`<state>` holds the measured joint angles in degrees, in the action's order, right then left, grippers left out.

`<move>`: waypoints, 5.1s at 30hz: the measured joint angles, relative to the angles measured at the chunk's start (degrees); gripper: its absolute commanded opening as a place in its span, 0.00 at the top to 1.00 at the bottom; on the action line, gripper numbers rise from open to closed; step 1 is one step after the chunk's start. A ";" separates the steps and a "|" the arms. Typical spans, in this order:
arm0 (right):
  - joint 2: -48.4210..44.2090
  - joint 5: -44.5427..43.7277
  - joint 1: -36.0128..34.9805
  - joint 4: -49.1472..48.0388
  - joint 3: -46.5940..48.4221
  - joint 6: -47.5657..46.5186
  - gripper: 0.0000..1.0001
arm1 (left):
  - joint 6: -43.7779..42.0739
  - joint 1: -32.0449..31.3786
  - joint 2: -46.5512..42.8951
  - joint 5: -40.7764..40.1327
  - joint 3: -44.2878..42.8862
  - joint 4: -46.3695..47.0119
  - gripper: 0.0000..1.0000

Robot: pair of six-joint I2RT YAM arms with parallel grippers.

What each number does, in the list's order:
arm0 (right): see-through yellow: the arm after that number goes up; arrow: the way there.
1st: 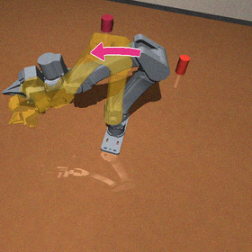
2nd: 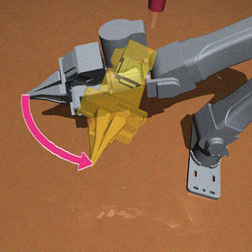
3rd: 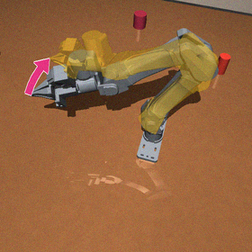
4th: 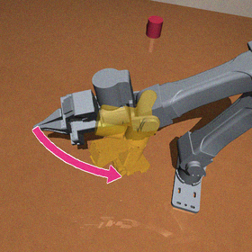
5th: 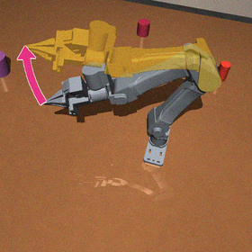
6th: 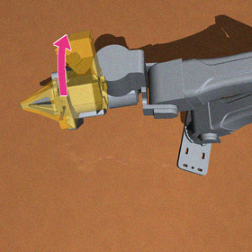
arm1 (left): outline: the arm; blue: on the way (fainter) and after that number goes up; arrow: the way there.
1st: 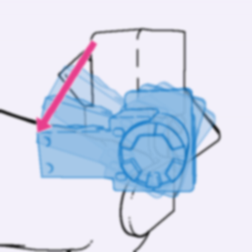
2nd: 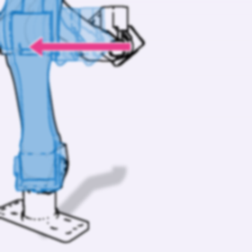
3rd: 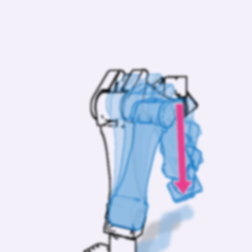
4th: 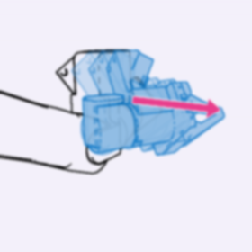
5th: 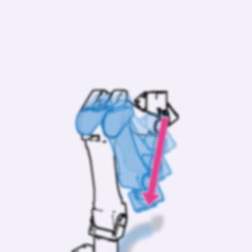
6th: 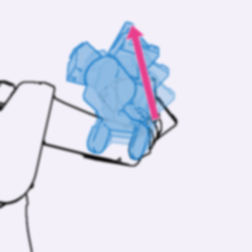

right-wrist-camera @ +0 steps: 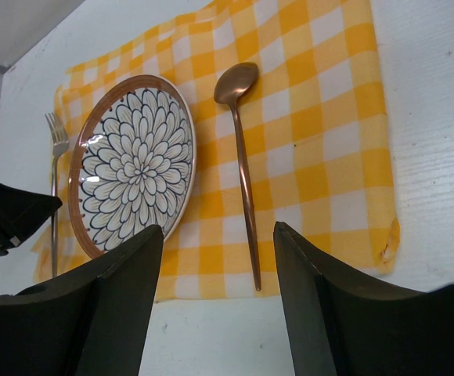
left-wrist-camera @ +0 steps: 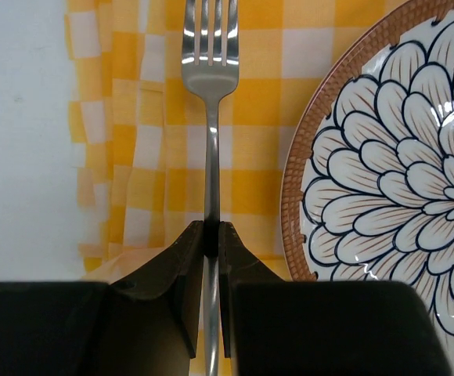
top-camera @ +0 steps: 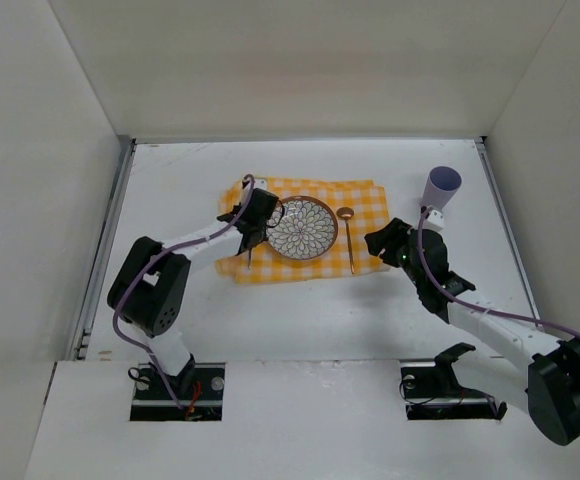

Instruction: Set the dinner table for one person

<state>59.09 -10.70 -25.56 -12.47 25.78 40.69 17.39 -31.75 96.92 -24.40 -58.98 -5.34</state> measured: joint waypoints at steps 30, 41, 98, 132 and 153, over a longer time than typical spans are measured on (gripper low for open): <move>0.26 0.00 0.00 0.00 0.00 0.00 0.28 | 1.62 -0.94 5.18 0.11 -0.42 1.44 0.66; 0.42 0.22 -0.02 0.11 0.13 0.02 0.31 | 7.06 -1.70 -14.99 -0.11 6.75 -0.17 0.62; 27.45 -9.77 27.91 22.67 42.10 -8.61 0.80 | 29.75 10.88 -53.75 3.87 49.96 26.56 0.55; 43.93 -1.31 13.09 19.02 51.01 -6.95 0.71 | 30.05 11.61 -52.28 4.76 49.99 27.08 0.54; 32.92 -1.31 13.11 16.04 44.37 -5.97 0.31 | 29.11 11.08 -50.18 4.68 49.96 27.43 0.54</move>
<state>92.01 -12.01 -12.45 3.57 70.15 34.72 46.50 -20.67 46.74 -19.73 -9.02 22.09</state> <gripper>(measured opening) 0.675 0.458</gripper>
